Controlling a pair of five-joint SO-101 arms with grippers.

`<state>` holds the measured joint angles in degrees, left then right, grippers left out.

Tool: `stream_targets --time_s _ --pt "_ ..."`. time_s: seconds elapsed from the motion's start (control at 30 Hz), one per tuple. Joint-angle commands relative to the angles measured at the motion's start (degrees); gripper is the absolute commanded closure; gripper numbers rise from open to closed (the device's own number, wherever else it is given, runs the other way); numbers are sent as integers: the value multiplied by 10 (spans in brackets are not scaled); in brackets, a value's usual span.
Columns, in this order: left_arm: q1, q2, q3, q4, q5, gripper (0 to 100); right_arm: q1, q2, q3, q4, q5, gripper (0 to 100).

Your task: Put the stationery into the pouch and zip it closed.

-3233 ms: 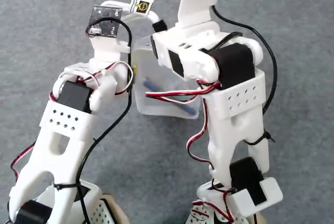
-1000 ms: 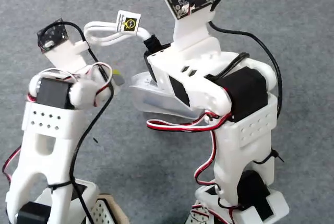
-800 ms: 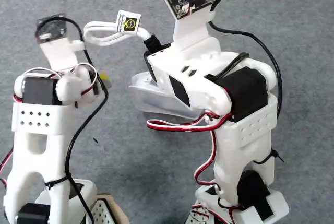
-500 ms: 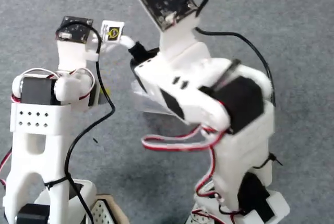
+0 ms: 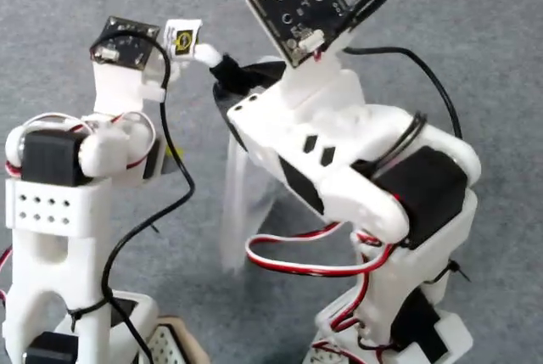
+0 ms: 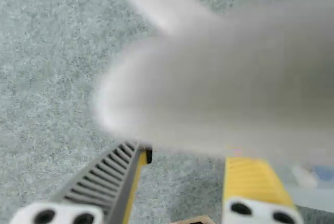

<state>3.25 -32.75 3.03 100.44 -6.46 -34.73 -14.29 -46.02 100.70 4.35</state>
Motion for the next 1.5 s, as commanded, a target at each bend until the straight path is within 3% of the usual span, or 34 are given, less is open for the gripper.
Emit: stream_targets --time_s 0.0,0.3,0.53,0.9,1.03,1.3,1.47 --pt "11 -7 5 4 11 765 11 -17 12 -8 4 986" --pt "13 -7 2 4 21 762 79 -17 73 -71 4 986" --pt "15 -7 -21 4 190 766 98 -17 111 -105 4 986" --pt "33 -62 -37 4 200 762 98 -17 117 -105 4 986" --pt "35 -90 -91 4 243 761 98 -16 117 -106 3 986" --pt "178 -102 -80 4 259 760 98 -17 131 -117 0 986" --pt "212 -102 -80 4 260 760 98 -18 133 -116 1 986"
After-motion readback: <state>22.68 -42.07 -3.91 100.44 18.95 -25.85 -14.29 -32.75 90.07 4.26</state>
